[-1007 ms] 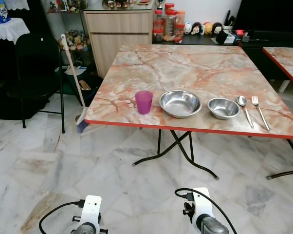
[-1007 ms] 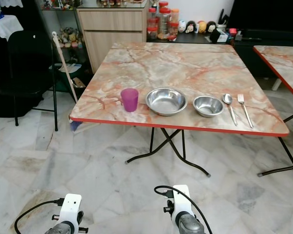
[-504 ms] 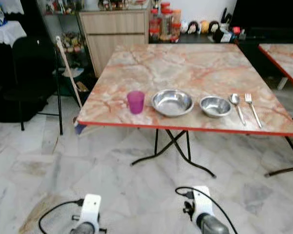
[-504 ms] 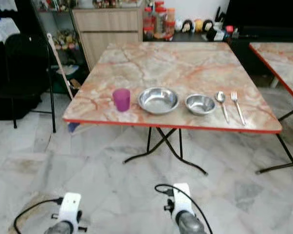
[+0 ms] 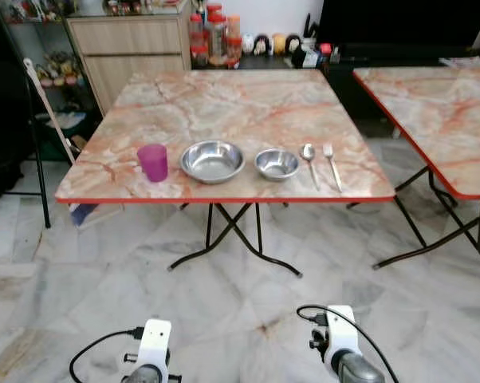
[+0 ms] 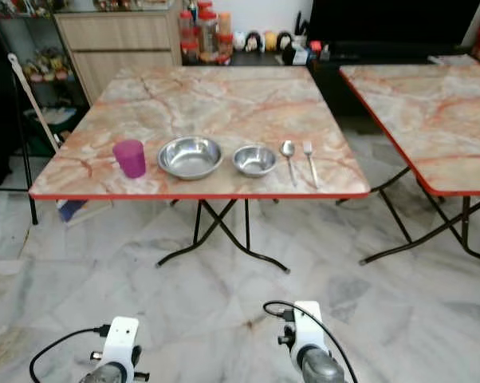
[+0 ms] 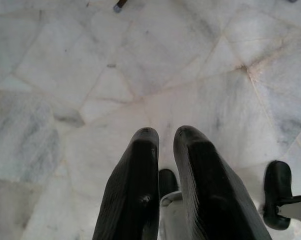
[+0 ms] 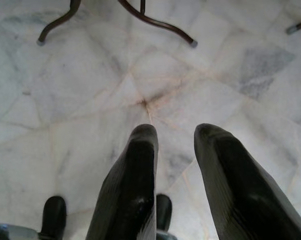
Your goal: Setting the table
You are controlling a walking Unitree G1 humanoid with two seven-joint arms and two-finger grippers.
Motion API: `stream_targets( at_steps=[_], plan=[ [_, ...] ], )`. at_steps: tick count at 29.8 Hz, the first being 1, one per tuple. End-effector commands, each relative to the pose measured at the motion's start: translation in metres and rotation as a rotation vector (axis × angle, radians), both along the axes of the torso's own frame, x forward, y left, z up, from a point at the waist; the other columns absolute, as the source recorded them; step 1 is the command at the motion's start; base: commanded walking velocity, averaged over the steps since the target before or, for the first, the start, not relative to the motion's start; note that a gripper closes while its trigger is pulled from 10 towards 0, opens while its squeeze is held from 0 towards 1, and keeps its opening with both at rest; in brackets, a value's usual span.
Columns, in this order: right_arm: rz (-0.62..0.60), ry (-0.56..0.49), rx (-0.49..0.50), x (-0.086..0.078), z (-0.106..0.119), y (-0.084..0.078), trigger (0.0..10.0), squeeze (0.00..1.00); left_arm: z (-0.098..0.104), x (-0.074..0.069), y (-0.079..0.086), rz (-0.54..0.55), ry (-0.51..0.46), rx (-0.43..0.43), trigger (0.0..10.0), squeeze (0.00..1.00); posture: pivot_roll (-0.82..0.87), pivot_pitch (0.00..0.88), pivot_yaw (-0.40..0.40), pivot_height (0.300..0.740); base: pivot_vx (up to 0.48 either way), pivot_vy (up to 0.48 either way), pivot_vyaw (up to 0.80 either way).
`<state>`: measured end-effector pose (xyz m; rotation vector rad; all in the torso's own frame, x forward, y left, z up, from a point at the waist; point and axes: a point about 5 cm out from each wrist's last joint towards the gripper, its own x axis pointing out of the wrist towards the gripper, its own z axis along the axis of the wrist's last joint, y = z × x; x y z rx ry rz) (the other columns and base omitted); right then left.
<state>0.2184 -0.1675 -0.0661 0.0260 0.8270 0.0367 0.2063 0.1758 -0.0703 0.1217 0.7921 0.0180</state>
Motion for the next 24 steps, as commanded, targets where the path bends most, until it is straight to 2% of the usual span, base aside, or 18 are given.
stream_targets(
  at_steps=[1,6,7,9,10,13,14,16,24],
  plan=[
    [0.013,0.002,0.015,0.000,-0.001,0.008,10.0,0.00,0.002,0.002,0.008,0.025,-0.016,0.014,10.0,0.00,0.10,0.000,-0.017,0.740,0.000,0.000,0.00],
    [0.017,-0.010,0.017,0.002,0.001,0.006,10.0,0.00,0.026,0.030,0.022,0.186,-0.216,-0.054,10.0,0.00,0.10,0.000,-0.016,0.740,0.000,0.000,0.00],
    [0.017,-0.010,0.017,0.002,0.001,0.006,10.0,0.00,0.026,0.030,0.022,0.186,-0.216,-0.054,10.0,0.00,0.10,0.000,-0.016,0.740,0.000,0.000,0.00],
    [0.021,-0.012,0.019,0.002,0.001,0.007,10.0,0.00,0.037,0.039,0.028,0.226,-0.294,-0.059,10.0,0.00,0.11,0.000,-0.015,0.740,0.000,0.000,0.00],
    [0.021,-0.012,0.019,0.002,0.001,0.007,10.0,0.00,0.037,0.039,0.028,0.226,-0.294,-0.059,10.0,0.00,0.11,0.000,-0.015,0.740,0.000,0.000,0.00],
    [0.022,-0.008,0.019,0.000,0.000,0.007,10.0,0.00,0.055,0.055,0.034,0.275,-0.416,-0.073,10.0,0.00,0.11,0.000,-0.015,0.740,0.000,0.000,0.00],
    [0.023,-0.004,0.018,-0.001,-0.001,0.008,10.0,0.00,0.063,0.062,0.034,0.280,-0.463,-0.078,10.0,0.00,0.11,0.000,-0.011,0.740,0.000,0.000,0.00],
    [0.024,-0.003,0.018,-0.001,-0.001,0.008,10.0,0.00,0.065,0.065,0.034,0.279,-0.476,-0.081,10.0,0.00,0.11,0.000,-0.010,0.740,0.000,0.000,0.00],
    [0.034,-0.003,0.013,-0.001,-0.001,0.009,10.0,0.00,0.091,0.090,0.011,0.191,-0.613,-0.099,10.0,0.00,0.09,0.000,0.001,0.740,0.000,0.000,0.00]
  ],
)
